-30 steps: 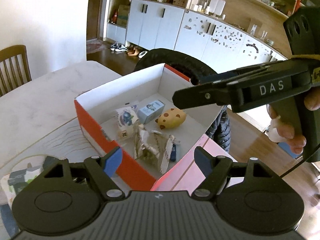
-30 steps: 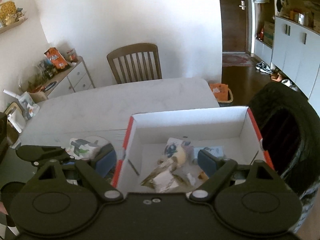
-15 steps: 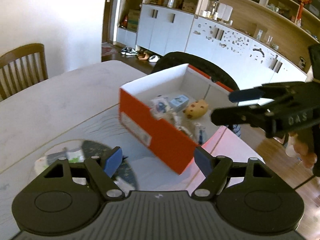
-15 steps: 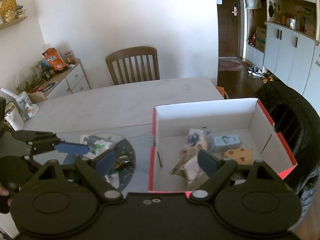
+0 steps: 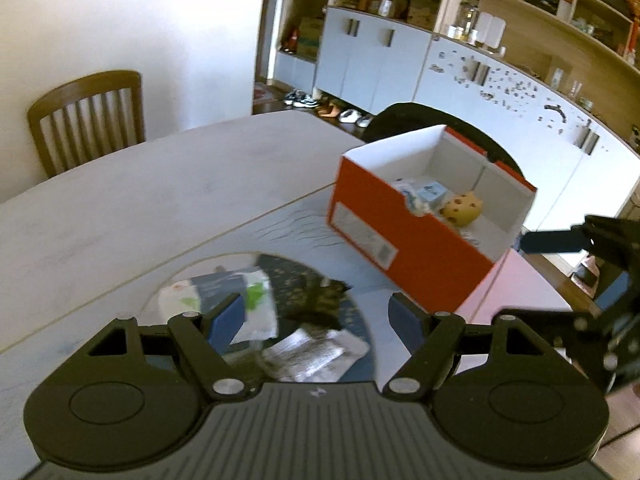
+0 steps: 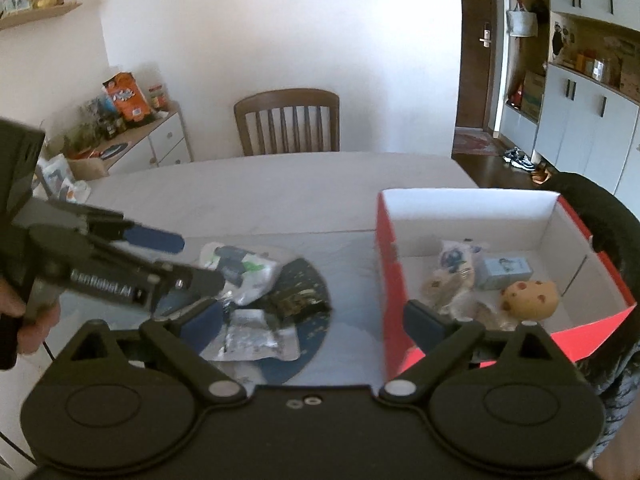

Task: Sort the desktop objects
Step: 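Withdraw both grippers from the shoebox back toward the remaining pile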

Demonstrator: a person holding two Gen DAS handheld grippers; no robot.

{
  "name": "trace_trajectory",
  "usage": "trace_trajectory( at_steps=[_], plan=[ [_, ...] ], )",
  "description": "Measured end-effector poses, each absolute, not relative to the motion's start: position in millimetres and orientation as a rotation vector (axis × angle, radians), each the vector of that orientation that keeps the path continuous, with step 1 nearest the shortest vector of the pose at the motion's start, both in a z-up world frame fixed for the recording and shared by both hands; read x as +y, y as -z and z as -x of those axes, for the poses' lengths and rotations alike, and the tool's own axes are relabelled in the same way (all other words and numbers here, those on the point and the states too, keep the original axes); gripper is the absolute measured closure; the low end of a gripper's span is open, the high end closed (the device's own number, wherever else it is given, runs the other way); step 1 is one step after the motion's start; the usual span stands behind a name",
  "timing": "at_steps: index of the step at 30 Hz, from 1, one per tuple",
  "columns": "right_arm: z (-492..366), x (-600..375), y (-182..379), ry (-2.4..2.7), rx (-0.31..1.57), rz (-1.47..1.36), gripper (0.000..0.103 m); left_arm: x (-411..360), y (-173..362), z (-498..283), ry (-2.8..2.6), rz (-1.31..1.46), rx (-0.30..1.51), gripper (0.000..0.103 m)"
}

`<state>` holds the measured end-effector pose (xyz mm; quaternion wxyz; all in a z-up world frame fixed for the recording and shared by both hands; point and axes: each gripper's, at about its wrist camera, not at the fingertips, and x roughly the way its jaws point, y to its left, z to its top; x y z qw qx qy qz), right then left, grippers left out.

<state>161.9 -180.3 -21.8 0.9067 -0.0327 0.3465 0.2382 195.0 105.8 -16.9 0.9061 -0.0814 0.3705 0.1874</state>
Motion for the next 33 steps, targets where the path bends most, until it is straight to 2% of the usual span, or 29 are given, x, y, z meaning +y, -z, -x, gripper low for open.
trace_trajectory(
  at_steps=[2, 4, 7, 11, 22, 33],
  plan=[
    [-160.3, -173.4, 26.0, -0.485, 0.715, 0.072, 0.005, 112.9, 19.0, -190.9, -0.4, 0.178, 0.766, 0.023],
    [-159.8, -167.0, 30.8, -0.481, 0.716, 0.072, 0.005, 119.3, 21.3, -187.1, -0.417, 0.18, 0.762, 0.017],
    [-160.3, -159.7, 37.2, -0.471, 0.724, 0.075, 0.005, 126.4, 24.7, -184.0, -0.425, 0.188, 0.765, 0.016],
    [-164.8, -150.8, 46.1, -0.454, 0.732, 0.083, 0.005, 137.1, 31.7, -182.8, -0.442, 0.201, 0.771, 0.004],
    [-190.4, -125.8, 71.5, -0.453, 0.727, 0.155, 0.007, 174.3, 58.3, -188.2, -0.515, 0.203, 0.8, 0.001],
    [-227.9, -109.0, 102.7, -0.464, 0.792, 0.16, 0.017, 210.6, 84.9, -200.9, -0.514, 0.244, 0.868, 0.001]
  ],
)
